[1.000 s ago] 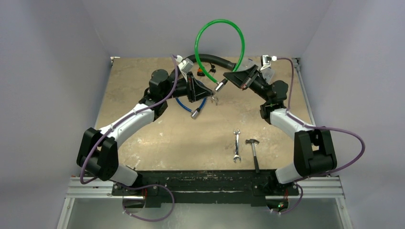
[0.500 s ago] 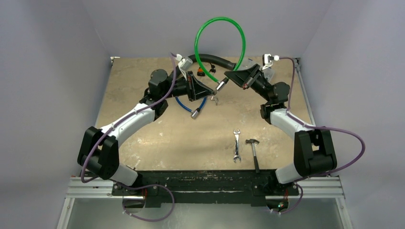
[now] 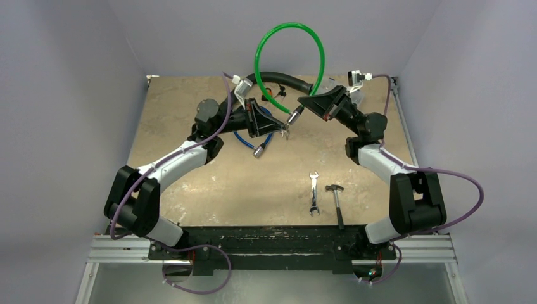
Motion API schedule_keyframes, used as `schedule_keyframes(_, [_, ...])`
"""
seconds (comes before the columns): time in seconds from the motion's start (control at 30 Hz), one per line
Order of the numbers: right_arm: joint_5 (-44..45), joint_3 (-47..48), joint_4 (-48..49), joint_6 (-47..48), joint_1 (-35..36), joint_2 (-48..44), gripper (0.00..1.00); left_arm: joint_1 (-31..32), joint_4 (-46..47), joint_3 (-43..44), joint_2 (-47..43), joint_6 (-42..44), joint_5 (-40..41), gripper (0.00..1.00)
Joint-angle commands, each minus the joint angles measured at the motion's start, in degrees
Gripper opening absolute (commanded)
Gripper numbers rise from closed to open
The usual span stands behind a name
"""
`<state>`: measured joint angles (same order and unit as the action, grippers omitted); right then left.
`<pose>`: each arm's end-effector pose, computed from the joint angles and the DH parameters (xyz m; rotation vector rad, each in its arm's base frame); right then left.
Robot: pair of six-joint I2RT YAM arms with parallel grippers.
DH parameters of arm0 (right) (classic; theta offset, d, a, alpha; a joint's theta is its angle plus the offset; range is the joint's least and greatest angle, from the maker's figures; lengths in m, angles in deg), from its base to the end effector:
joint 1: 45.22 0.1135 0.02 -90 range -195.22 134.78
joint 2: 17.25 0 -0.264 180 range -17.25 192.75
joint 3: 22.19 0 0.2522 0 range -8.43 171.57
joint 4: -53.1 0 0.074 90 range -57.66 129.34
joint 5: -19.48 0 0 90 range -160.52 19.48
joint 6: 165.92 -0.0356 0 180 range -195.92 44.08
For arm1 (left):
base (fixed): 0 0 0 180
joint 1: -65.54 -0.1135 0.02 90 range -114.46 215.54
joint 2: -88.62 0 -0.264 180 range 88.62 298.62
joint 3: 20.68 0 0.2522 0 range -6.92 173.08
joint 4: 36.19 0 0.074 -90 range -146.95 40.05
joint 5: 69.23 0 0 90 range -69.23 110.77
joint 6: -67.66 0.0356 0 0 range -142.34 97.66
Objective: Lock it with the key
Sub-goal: Lock the lock.
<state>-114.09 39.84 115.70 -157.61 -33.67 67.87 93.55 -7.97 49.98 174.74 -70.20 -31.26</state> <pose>0.2954 0.0854 0.3411 -0.1161 1.2716 1.7688 0.2859 -0.1839 0.3308 0.6135 1.5577 -1.6493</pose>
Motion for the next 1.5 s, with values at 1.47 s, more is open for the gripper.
schedule_keyframes(1.47, [7.04,7.39,8.41,-7.65,-3.52,0.86,0.0,3.26,0.74,-5.63,-2.15,3.38,-2.46,0.0])
